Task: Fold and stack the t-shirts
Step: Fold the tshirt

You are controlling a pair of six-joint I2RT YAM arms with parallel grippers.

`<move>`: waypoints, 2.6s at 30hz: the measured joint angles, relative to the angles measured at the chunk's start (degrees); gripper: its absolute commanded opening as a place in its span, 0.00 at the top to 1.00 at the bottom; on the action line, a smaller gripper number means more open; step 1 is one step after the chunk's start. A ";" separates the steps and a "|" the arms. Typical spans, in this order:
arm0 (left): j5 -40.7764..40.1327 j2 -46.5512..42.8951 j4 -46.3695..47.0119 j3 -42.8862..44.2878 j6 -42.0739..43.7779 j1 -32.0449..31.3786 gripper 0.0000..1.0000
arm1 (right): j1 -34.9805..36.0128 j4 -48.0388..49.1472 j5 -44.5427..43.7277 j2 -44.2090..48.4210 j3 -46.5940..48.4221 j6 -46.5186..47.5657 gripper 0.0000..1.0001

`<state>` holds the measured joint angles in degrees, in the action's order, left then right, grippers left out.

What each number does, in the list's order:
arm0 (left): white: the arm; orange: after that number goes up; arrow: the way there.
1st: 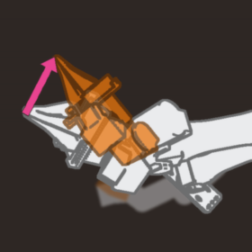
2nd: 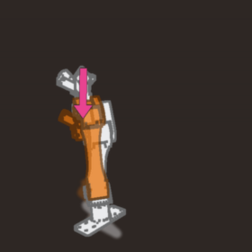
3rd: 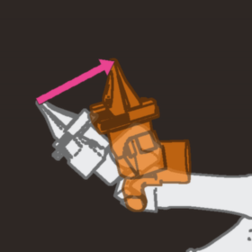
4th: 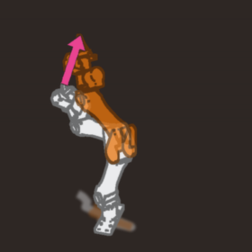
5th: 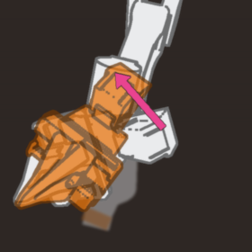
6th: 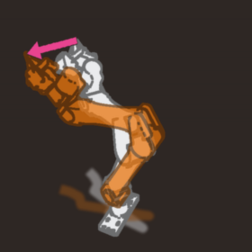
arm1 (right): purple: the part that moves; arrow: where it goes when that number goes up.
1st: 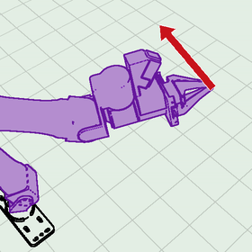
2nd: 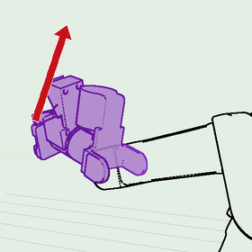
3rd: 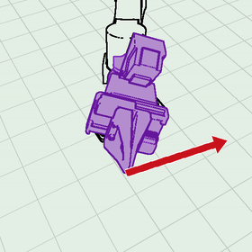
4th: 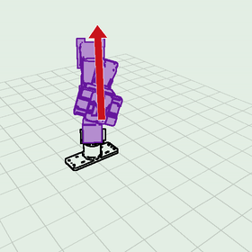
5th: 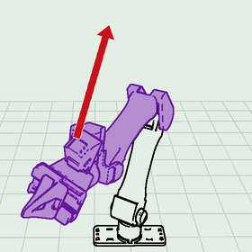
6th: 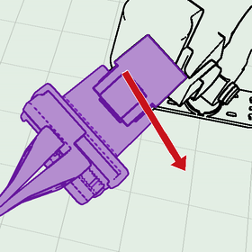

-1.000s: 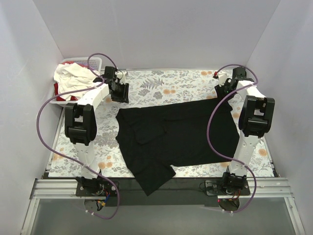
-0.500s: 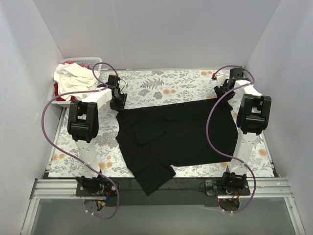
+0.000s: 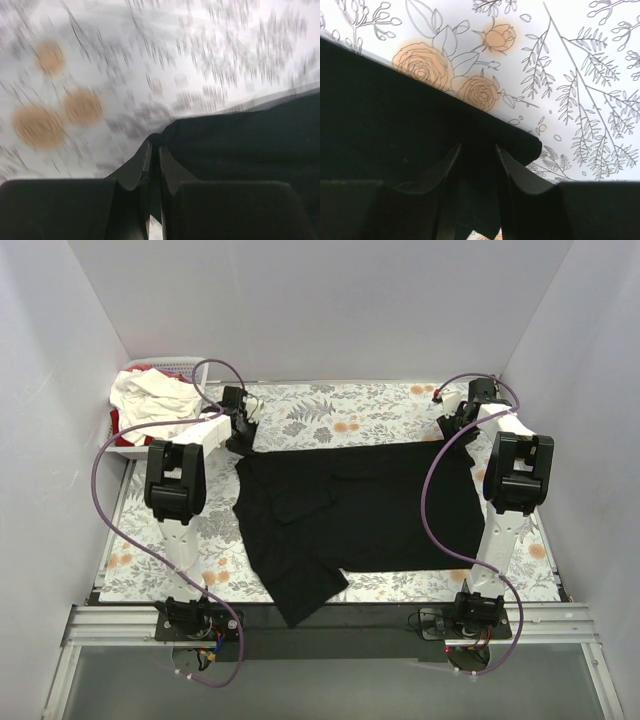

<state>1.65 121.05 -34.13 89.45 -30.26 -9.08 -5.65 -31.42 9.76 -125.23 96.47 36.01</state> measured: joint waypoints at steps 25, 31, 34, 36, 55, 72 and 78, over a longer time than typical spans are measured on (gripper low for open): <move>22.60 -10.67 -6.51 12.94 7.50 5.22 0.11 | -0.28 -8.90 8.04 16.68 4.66 1.81 0.01; 31.39 -31.80 -16.44 -5.68 18.80 3.41 0.13 | 0.35 -16.17 9.86 34.88 -13.03 10.47 0.10; 32.63 -36.70 -20.55 -14.36 22.69 2.08 0.16 | 2.25 -21.05 7.76 41.44 -26.91 14.58 0.22; 33.09 -38.42 -22.69 -19.74 24.79 1.09 0.18 | 4.26 -22.49 5.75 44.98 -35.93 16.61 0.32; 30.93 -42.21 -23.65 -32.74 28.02 -6.32 0.21 | 7.17 -11.43 -12.07 53.51 -61.48 23.98 0.43; 22.40 -45.46 -18.86 -43.58 28.55 -20.02 0.37 | 7.32 -3.10 -17.25 53.79 -63.60 25.75 0.99; 18.16 -45.53 -14.60 -45.51 26.95 -25.16 0.44 | 7.30 -2.86 -16.11 54.16 -63.60 25.75 0.99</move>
<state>19.81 75.53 -48.73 43.94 -3.31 -34.24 1.65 -34.28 -6.35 -71.07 32.86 61.76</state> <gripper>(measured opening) 0.588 0.022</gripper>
